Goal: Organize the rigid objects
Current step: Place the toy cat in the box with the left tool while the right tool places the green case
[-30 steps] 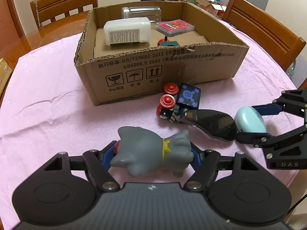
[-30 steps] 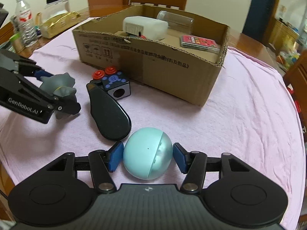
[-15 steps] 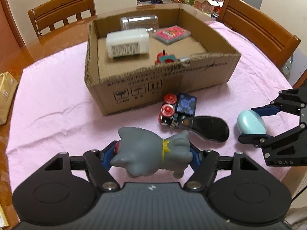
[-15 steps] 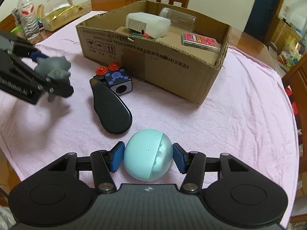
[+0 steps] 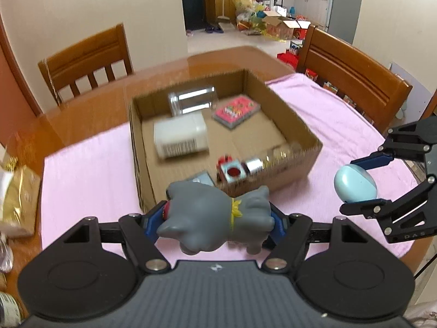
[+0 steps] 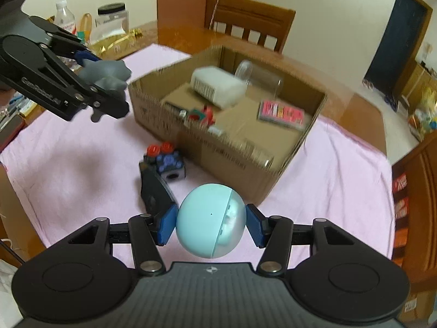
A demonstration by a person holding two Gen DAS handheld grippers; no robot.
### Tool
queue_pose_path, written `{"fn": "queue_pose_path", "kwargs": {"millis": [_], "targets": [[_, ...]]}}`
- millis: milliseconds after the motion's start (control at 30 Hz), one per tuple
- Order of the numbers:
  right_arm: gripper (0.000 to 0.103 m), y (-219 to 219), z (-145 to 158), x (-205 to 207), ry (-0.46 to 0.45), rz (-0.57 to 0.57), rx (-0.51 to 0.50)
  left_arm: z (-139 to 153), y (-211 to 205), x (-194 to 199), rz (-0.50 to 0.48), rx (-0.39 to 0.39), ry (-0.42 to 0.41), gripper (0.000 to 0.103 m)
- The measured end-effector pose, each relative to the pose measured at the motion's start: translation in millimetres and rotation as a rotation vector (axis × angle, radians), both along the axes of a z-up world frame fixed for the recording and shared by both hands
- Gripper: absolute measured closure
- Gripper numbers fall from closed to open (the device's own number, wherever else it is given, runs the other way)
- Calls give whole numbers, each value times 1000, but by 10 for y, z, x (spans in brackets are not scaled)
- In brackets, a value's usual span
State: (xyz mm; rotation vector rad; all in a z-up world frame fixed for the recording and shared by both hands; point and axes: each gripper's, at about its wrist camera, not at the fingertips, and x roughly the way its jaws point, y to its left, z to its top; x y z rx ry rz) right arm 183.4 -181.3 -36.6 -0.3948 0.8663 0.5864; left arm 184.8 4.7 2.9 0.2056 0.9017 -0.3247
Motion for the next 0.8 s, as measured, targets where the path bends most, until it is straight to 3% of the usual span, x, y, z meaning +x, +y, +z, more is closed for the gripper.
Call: {"fn": "queue_pose_path", "kwargs": {"millis": [400, 800], "targets": [[44, 53, 275, 379, -81, 28, -3, 144, -135, 325, -5, -5, -51, 31], [44, 199, 322, 881, -109, 37, 8, 231, 55, 356, 91, -33, -71, 31]]}}
